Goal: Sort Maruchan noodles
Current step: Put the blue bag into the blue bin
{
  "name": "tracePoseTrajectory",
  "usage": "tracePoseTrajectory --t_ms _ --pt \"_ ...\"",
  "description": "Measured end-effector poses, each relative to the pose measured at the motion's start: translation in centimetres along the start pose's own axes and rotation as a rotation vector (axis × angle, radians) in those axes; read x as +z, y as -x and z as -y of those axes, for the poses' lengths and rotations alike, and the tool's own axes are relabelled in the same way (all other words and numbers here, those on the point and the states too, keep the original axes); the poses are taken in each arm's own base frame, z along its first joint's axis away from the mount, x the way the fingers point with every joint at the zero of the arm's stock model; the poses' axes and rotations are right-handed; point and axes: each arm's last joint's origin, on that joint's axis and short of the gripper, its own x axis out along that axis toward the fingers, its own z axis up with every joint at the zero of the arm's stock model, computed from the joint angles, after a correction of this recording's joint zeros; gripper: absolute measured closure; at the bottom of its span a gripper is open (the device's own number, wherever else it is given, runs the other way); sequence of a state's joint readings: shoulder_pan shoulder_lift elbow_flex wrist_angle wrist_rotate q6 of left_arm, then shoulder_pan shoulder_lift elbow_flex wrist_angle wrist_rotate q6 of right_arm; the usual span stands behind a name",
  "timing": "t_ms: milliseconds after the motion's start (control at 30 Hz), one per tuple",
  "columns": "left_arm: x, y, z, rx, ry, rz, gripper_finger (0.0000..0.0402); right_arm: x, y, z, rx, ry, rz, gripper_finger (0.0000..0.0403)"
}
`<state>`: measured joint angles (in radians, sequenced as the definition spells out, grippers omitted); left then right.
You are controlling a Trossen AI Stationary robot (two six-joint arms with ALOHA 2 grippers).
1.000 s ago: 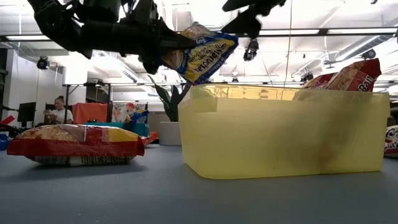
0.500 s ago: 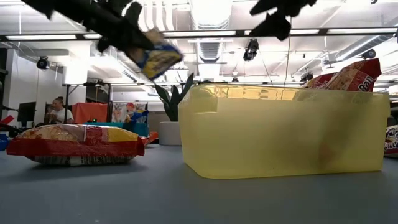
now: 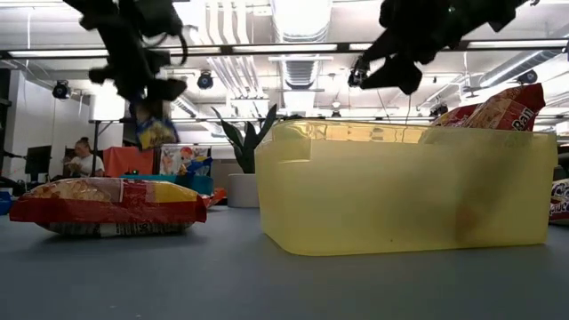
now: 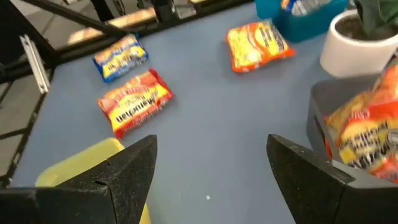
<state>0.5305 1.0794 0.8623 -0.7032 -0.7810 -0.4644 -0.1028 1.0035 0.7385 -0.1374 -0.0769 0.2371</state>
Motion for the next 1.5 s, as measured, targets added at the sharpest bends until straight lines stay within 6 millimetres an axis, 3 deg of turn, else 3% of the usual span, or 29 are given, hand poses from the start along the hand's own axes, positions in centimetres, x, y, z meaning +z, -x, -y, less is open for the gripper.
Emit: tracePoseTrajectory --t_ms 200,367,633,1500 --pt "-0.1 -4.2 -0.6 0.074 -0.003 -0.152 0.0306 -1.4 -0.4 0.4 -0.007 -0.002 -0.029 0.0117" --pt "0.1 -5.9 -0.4 0.111 -0.007 -0.188 0.0306 -2.3 -0.6 0.6 -0.012 0.003 -0.048 0.0115" --pt "1.5 -7.1 0.3 0.154 -0.002 -0.137 0.0306 -2.1 -0.6 0.6 -0.007 0.022 -0.029 0.0115" --pt "-0.3 -9.1 1.2 0.188 -0.07 -0.285 0.0306 -2.1 -0.6 0.6 -0.007 0.025 -0.031 0.011"
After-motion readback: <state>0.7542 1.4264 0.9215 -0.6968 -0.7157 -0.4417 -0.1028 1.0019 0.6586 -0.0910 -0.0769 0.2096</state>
